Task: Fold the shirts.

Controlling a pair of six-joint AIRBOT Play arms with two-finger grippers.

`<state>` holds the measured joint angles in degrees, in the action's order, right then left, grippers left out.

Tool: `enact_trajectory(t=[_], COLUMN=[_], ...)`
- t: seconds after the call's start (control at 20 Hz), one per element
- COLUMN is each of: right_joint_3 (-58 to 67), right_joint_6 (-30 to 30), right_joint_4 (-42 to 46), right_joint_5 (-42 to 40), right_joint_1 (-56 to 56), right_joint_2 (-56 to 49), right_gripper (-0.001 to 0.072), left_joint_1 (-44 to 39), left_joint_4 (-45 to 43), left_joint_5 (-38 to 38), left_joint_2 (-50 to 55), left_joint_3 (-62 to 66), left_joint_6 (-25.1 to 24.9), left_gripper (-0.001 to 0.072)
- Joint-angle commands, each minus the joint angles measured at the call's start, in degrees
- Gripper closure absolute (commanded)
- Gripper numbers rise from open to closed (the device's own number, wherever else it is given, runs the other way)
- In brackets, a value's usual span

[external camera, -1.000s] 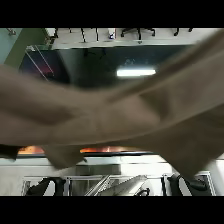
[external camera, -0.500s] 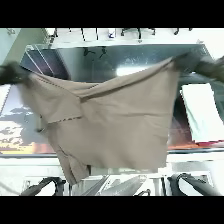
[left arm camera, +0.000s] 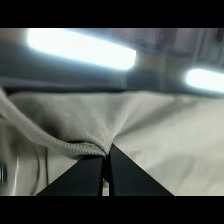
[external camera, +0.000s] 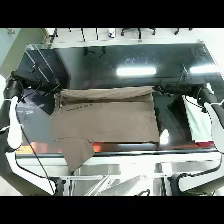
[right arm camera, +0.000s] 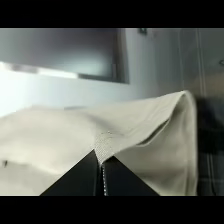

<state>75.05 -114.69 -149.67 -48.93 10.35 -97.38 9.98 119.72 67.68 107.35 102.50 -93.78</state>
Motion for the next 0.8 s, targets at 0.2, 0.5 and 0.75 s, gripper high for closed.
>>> enact_trajectory(t=[0.2,0.5,0.75], right_joint_3=[6.4,3.9,2.4], right_joint_6=[0.8,8.5,9.4], right_joint_4=[6.6,26.3,28.9], right_joint_5=[-3.9,-7.2,-5.6], right_joint_1=[0.6,-3.1,-4.5], right_joint_2=[-3.7,-3.3,-3.9], right_gripper=[0.0692,0.0692,0.0692], left_joint_1=[0.0,-0.1,-0.2], left_joint_4=[-3.1,-14.4,-16.7], left_joint_5=[6.1,18.0,16.7], left_joint_2=[8.0,6.7,6.7], left_joint_3=[14.0,11.5,3.3], left_joint_6=[2.1,2.6,3.8], left_gripper=[0.0686,0.0686,0.0685])
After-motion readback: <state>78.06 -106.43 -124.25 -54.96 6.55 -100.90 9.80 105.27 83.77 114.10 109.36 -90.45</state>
